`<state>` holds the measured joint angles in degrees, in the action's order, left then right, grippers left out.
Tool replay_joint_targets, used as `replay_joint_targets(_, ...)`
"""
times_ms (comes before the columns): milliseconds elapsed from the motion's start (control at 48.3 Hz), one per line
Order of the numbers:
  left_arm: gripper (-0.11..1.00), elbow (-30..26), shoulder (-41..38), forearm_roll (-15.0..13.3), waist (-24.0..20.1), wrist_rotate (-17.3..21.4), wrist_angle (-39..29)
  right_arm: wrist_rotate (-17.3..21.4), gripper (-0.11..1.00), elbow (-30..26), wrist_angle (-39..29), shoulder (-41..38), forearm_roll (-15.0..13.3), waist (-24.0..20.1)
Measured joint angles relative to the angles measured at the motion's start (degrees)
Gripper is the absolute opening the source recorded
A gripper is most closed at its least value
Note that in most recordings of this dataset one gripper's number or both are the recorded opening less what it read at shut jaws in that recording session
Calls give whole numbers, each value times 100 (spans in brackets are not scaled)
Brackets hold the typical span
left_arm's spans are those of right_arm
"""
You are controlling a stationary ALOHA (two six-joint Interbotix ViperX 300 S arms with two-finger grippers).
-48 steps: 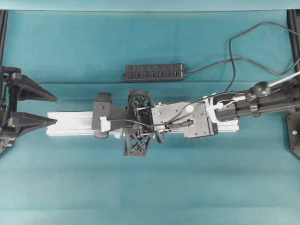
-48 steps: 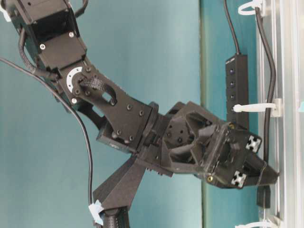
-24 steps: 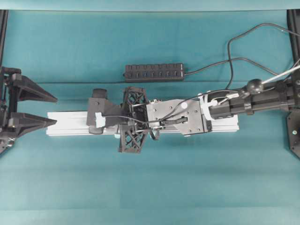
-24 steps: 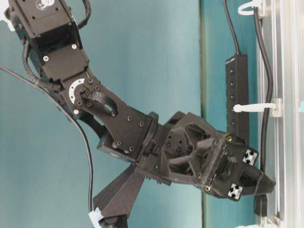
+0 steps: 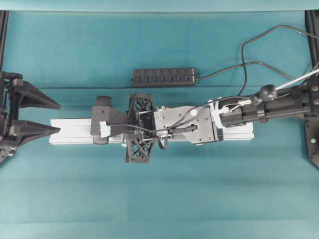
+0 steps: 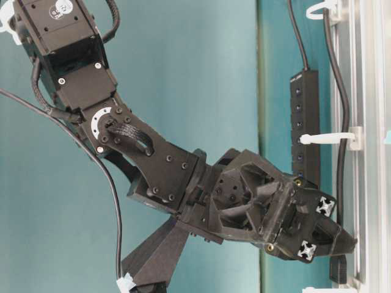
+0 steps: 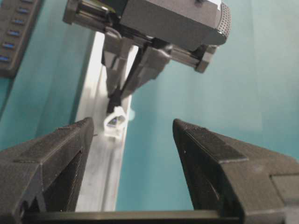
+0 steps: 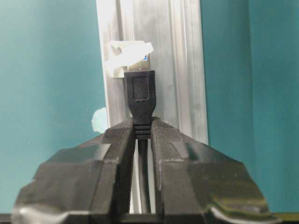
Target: Pass the USB cable through three rings with both arms.
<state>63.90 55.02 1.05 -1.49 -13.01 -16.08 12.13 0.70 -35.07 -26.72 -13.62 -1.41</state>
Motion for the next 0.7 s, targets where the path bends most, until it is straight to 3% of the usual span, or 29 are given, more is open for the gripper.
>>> replay_joint_targets(703, 75, 220, -97, 0, 0, -53, 9, -9, -7, -220, 369, -105, 0, -26)
